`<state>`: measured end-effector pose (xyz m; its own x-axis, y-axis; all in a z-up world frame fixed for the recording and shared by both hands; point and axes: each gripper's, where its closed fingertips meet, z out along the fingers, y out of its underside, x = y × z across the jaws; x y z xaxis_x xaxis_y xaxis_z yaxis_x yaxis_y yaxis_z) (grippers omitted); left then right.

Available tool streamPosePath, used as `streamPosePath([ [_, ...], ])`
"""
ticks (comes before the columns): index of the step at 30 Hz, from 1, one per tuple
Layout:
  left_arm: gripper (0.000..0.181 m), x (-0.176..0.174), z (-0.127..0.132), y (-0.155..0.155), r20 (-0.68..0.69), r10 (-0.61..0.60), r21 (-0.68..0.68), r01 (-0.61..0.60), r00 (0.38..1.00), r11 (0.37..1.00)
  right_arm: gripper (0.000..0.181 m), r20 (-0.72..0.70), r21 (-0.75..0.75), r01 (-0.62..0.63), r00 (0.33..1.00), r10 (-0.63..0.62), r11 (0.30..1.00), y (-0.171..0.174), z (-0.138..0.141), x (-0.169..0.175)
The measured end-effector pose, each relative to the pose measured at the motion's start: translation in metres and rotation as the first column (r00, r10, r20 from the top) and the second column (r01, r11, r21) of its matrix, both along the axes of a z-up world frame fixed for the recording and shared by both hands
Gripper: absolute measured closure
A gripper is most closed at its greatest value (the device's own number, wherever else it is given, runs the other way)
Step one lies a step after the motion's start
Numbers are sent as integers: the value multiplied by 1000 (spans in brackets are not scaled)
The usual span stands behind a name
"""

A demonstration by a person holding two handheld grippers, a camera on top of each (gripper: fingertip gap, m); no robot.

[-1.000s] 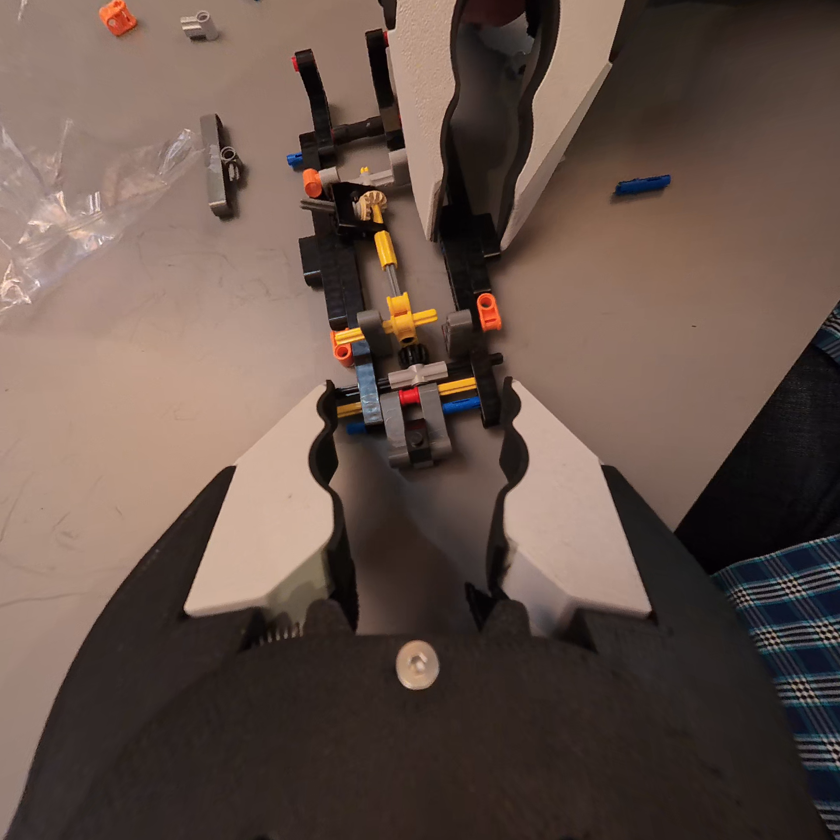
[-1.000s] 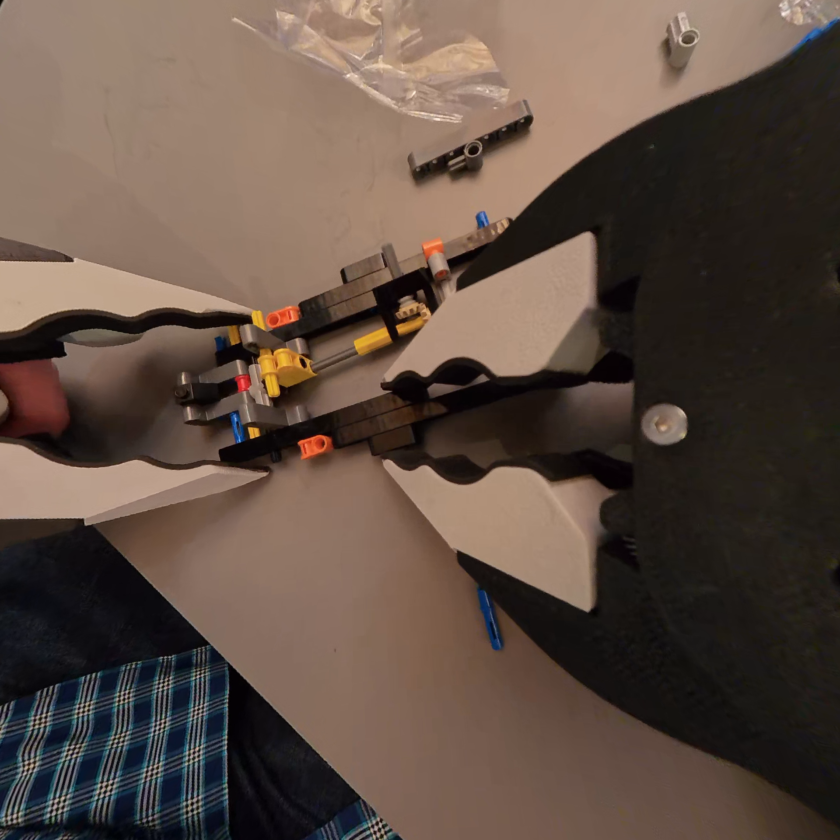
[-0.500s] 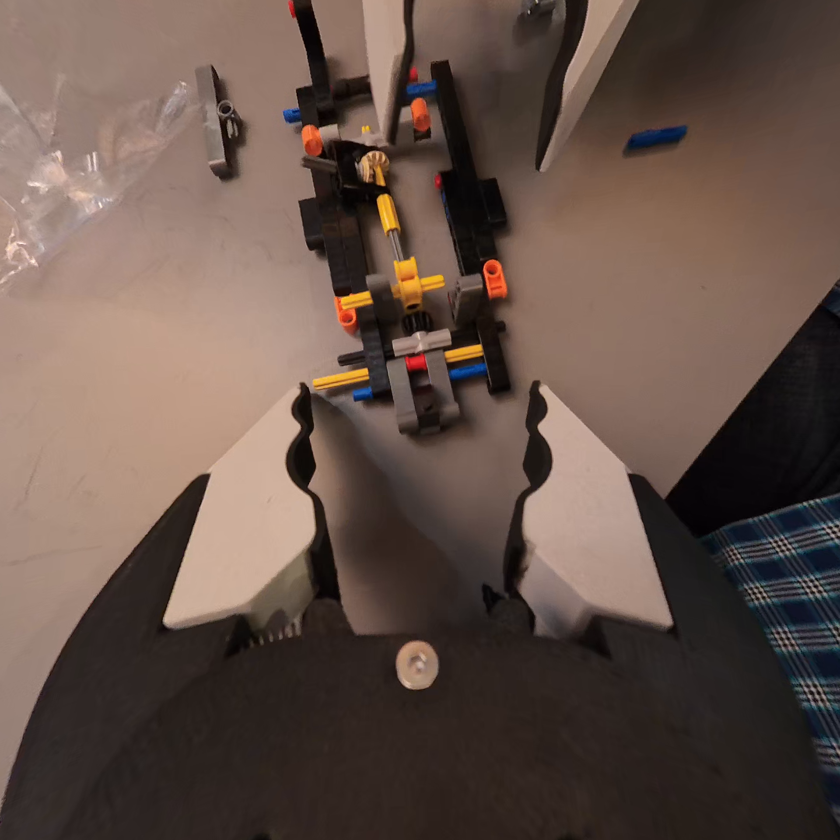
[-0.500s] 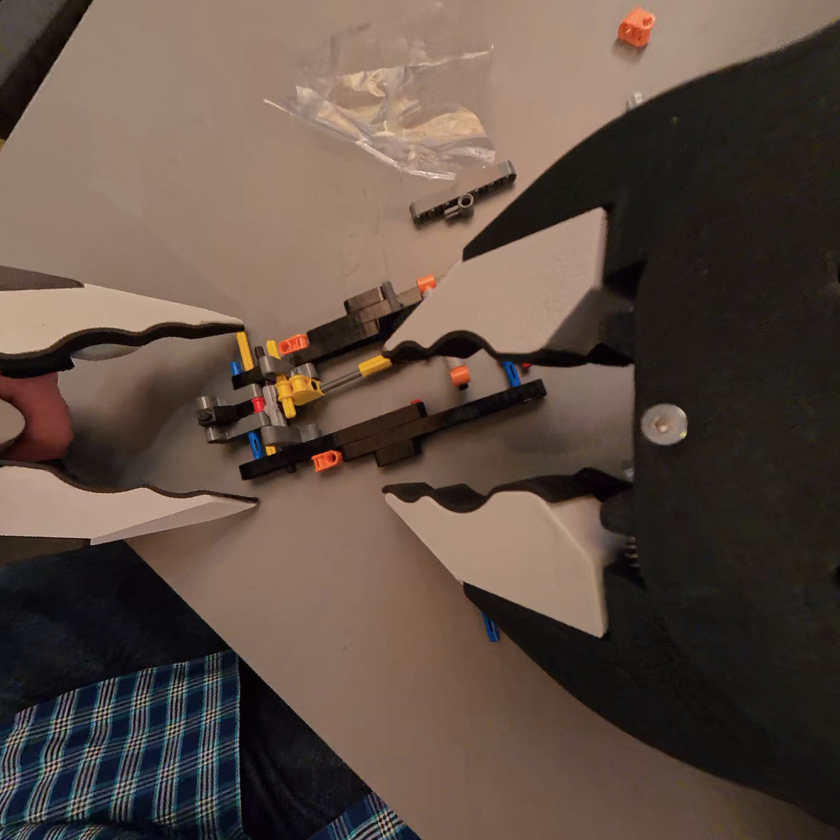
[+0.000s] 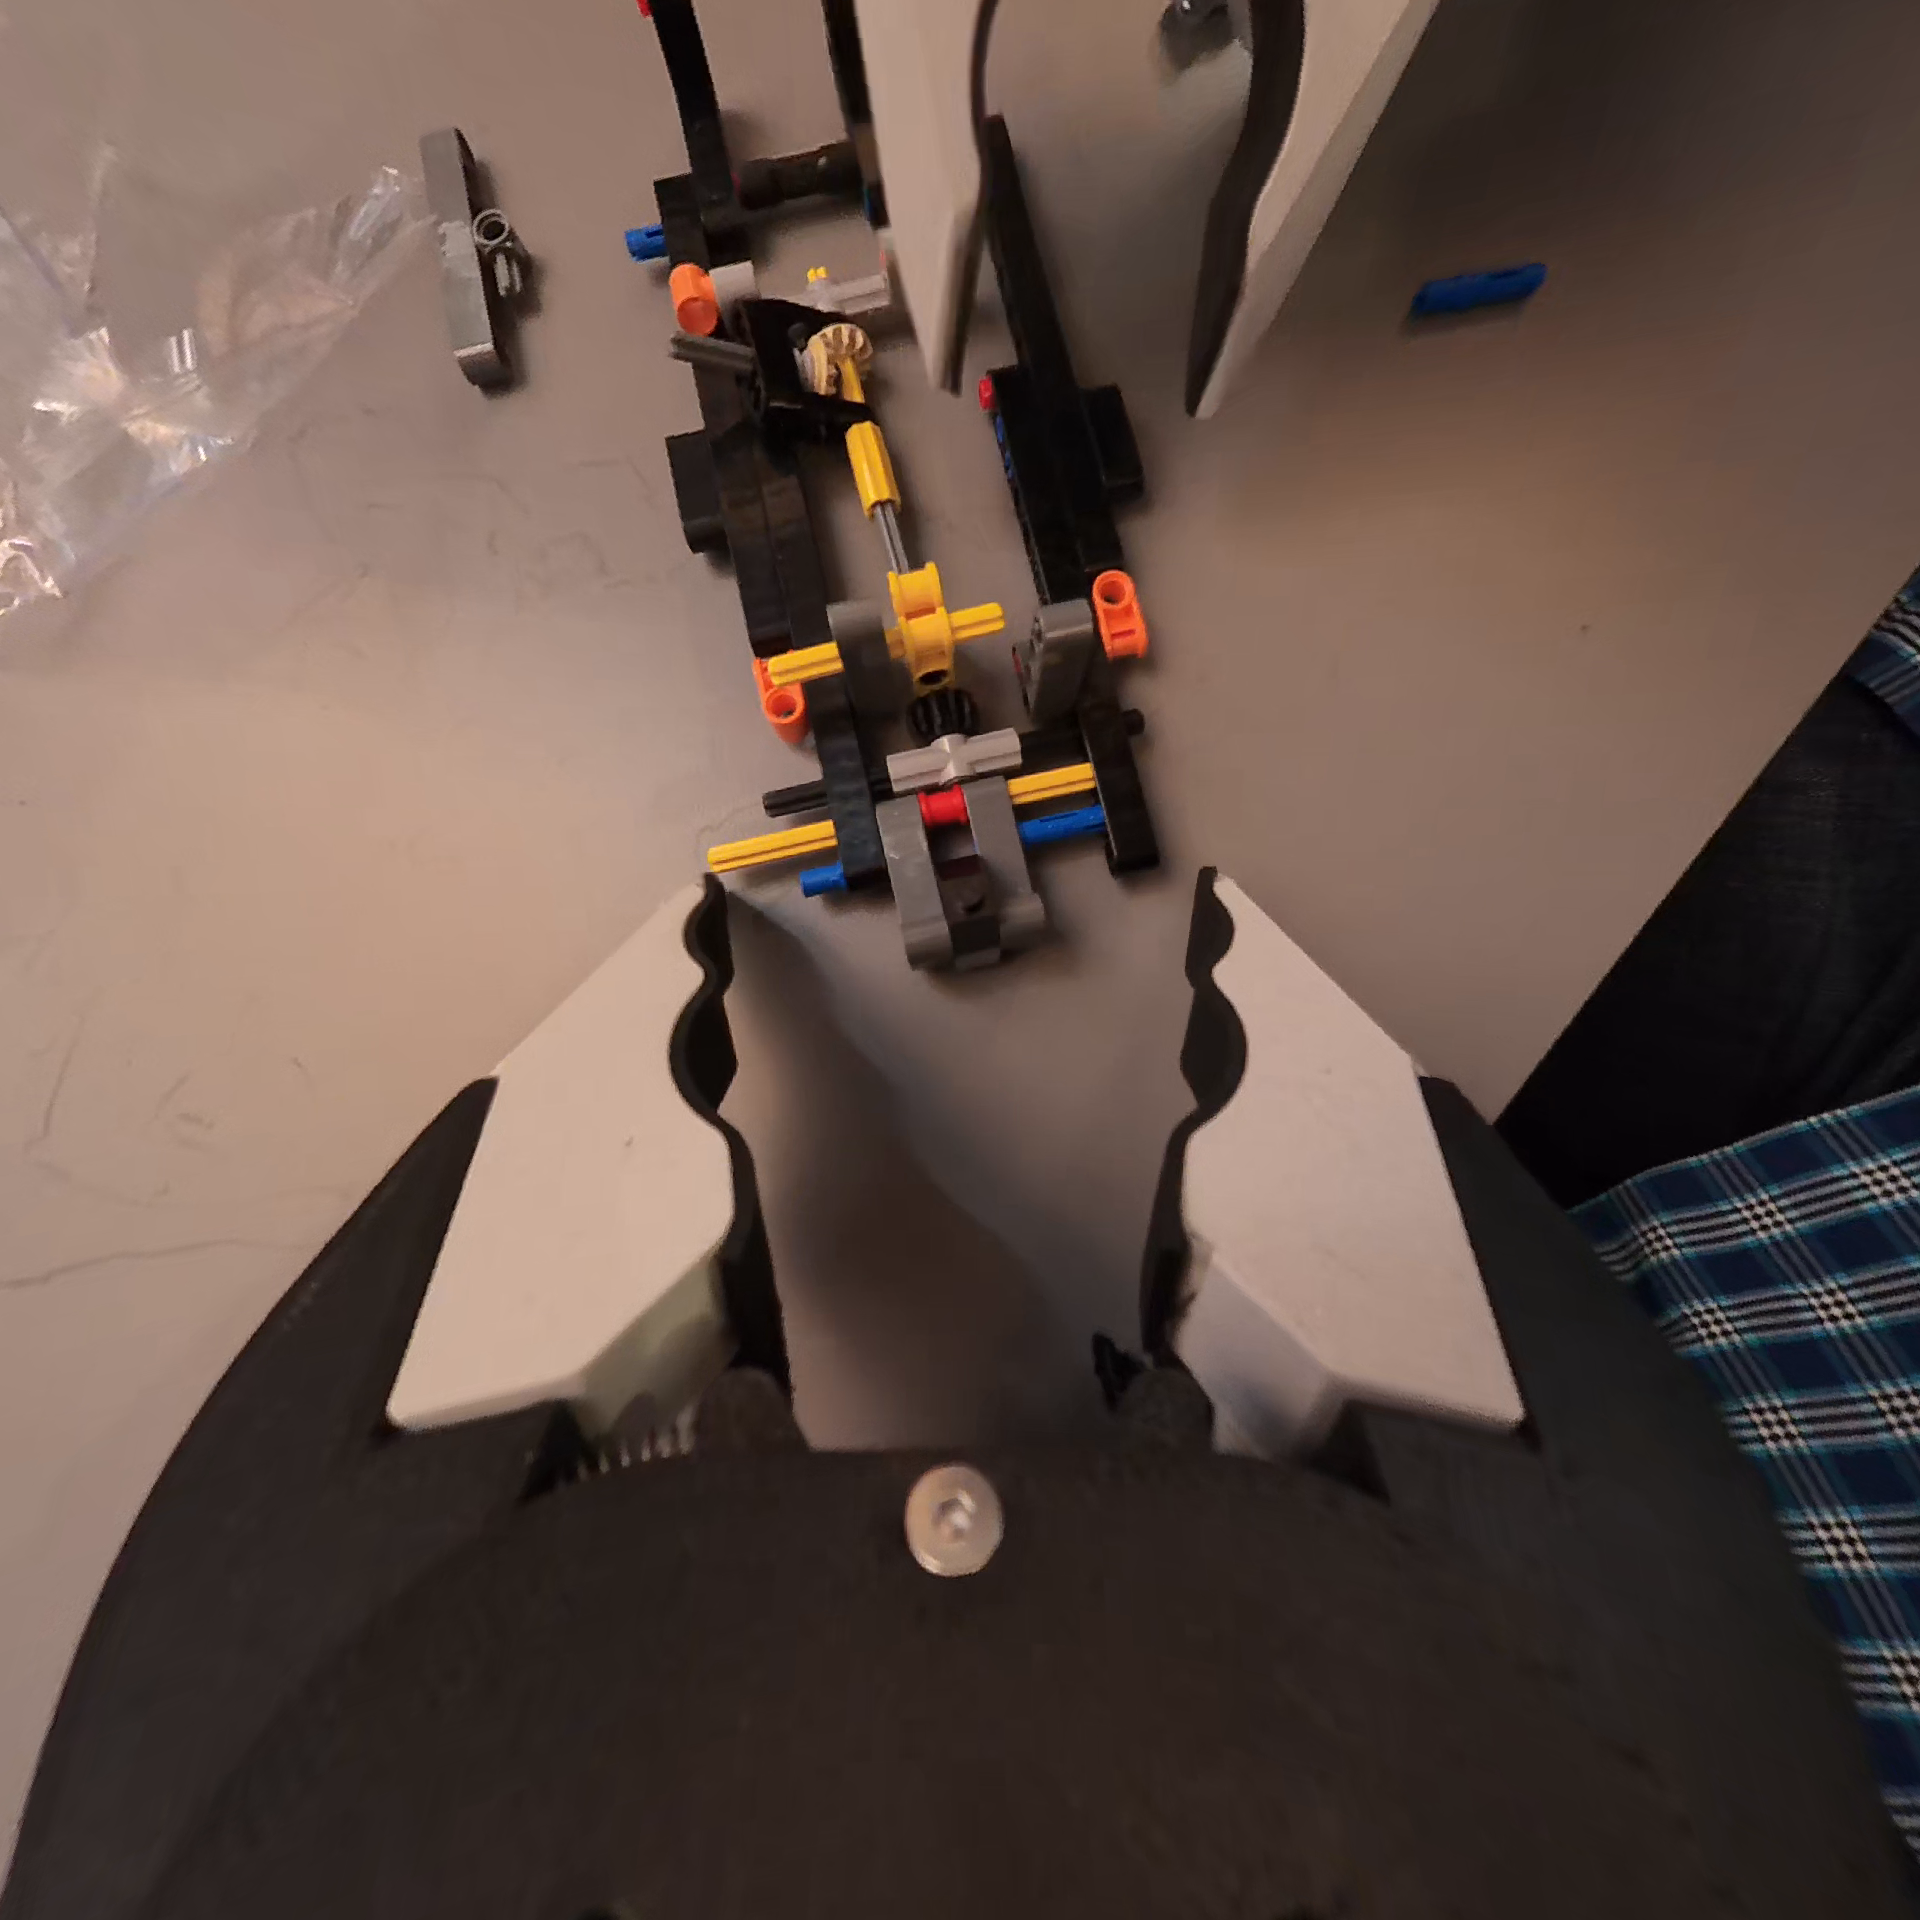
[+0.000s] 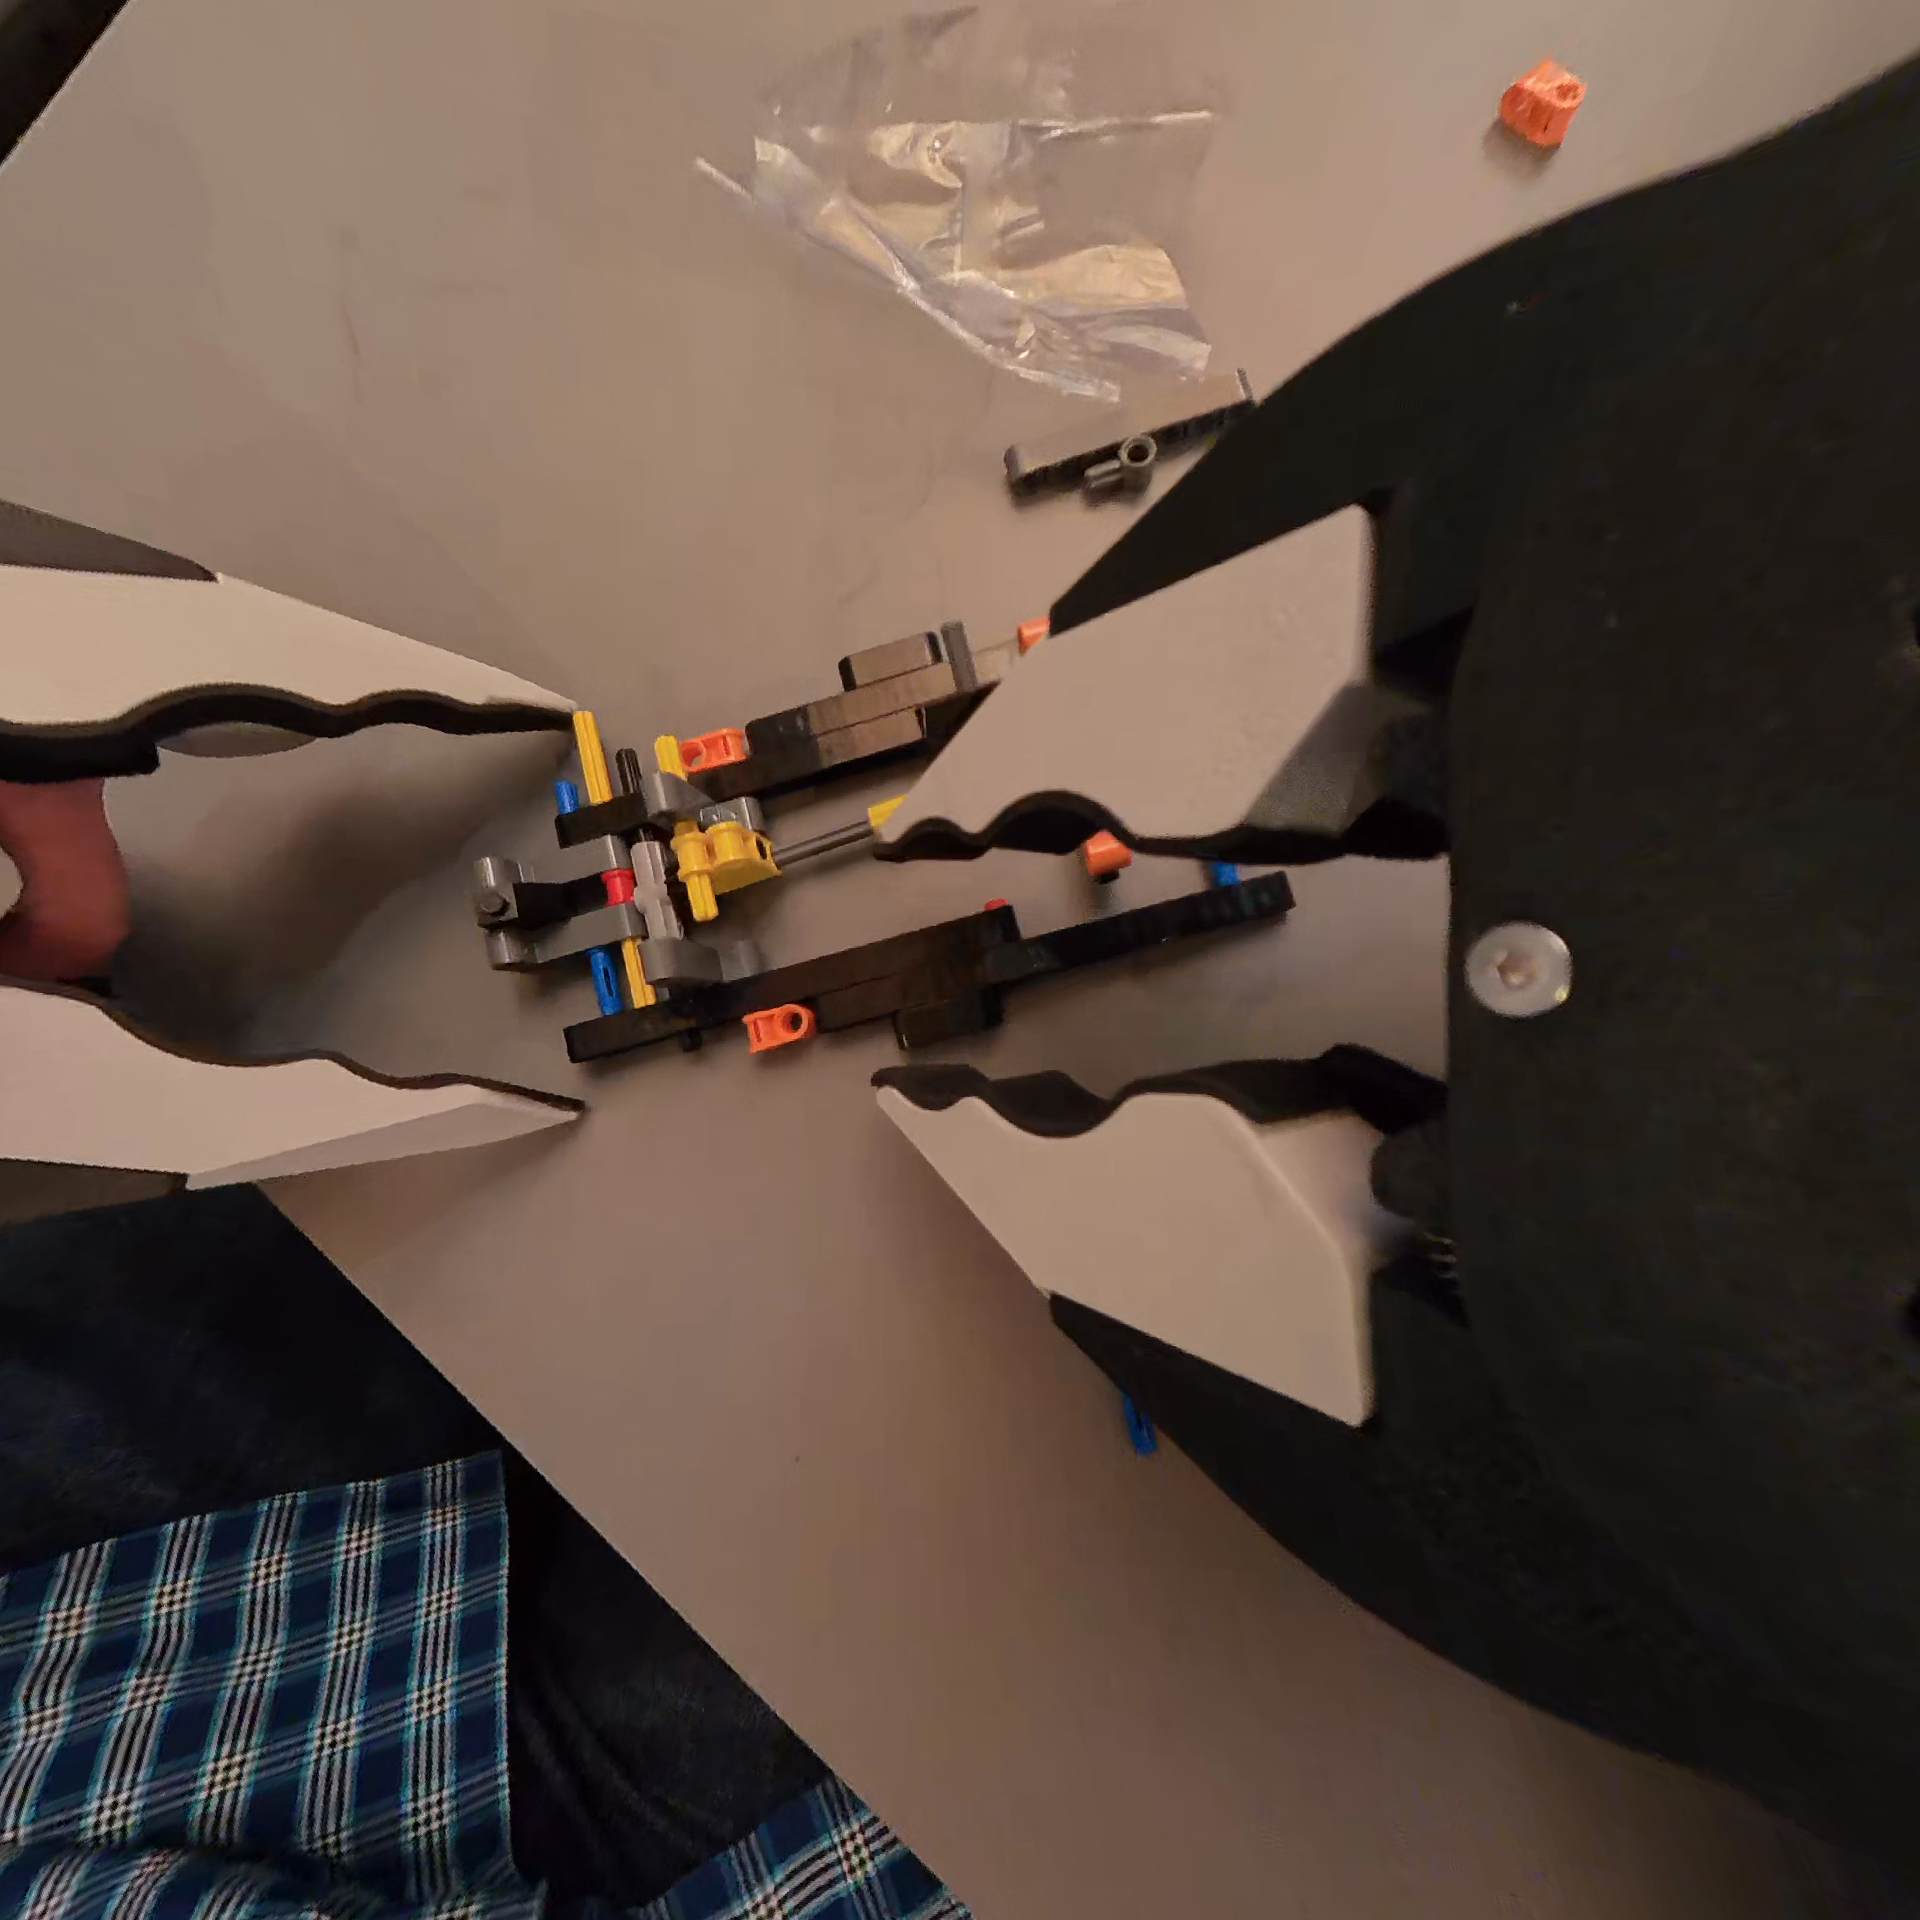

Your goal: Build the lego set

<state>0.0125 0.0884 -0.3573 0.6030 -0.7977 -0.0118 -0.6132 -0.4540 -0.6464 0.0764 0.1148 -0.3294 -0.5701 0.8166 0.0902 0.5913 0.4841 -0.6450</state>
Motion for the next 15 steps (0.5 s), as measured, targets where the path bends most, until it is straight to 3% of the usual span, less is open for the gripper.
streamPosePath([
  [9,112,-5,15,0,8,-47,44,47,999,998,145,32,-24,-28,999,29,999,-10,-14,-5],
  [12,126,3,30,6,49,-74,94,69,996,993,147,42,-28,-39,998,40,999,-13,-19,-7],
  [15,141,9,25,12,0,-103,98,103,995,990,153,47,-34,-50,998,51,998,-15,-22,-8],
])
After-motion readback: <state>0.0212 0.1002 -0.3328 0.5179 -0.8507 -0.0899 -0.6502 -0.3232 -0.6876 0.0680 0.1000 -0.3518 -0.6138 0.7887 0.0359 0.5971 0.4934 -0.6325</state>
